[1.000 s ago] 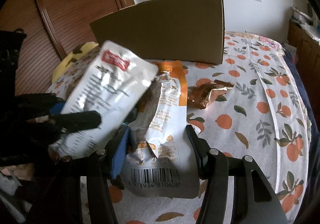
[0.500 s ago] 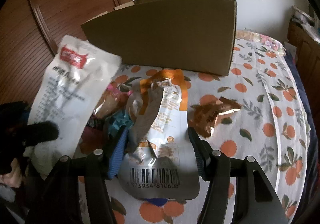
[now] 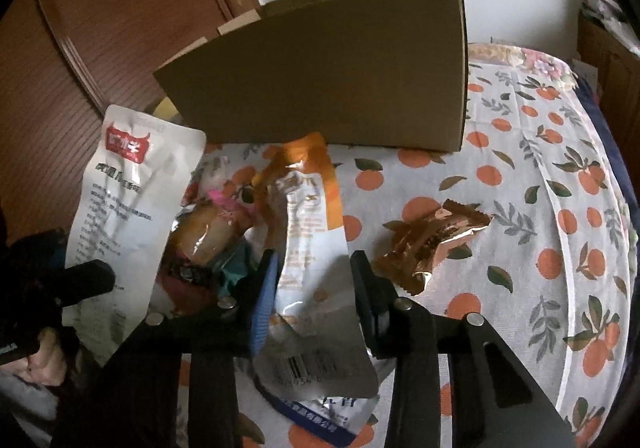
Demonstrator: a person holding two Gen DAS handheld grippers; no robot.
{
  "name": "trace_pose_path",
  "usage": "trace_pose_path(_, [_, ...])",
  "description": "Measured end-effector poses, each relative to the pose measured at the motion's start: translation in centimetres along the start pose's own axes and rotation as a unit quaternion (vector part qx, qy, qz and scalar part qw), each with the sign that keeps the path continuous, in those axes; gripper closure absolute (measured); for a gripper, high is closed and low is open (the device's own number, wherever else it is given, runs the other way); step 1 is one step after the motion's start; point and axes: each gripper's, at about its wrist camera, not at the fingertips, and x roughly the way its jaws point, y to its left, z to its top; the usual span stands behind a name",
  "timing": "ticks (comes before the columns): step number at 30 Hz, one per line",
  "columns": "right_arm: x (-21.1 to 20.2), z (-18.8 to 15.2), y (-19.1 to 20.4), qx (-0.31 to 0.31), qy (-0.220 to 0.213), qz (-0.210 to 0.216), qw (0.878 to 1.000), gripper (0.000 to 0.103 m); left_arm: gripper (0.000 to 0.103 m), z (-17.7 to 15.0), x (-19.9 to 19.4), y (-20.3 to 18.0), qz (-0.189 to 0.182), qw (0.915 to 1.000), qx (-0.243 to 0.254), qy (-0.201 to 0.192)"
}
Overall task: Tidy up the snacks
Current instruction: 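Lift both held packets and carry them toward the cardboard box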
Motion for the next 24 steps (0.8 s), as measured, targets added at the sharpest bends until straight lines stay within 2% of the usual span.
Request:
trace_pose_path(8, [0.7,0.4,0.3,-0.012,0.007,-0.005,1.000,0.067,0.084,-0.1,-0.7,-0.2,0.002,1.0000,0.002,-0.005])
trace_pose_path(11, [1.5,0.9,0.4,-0.017,0.017,-0.009,1.000,0.064,0.084,-0.1,-0.9,-0.2,0.001,1.0000,0.001,-0.004])
trace_pose_path(13, [2.4,1.1,0.3,-0.018,0.026,-0.006,0.999,0.059,0.084,-0.1,-1.1,-0.1,0.001,1.0000,0.000,-0.005])
trace_pose_path(17, [3.5,1.3,0.7,-0.028,0.032,-0.010,0.999,0.057,0.084,-0.1,-1.6,0.0,0.001,1.0000,-0.001,-0.009])
trace_pose_path(24, [2.2,1.4,1.5,-0.037,-0.003,-0.033,0.999,0.069,0.084,-0.1,-1.9,0.8,0.006,0.9999,-0.003,-0.010])
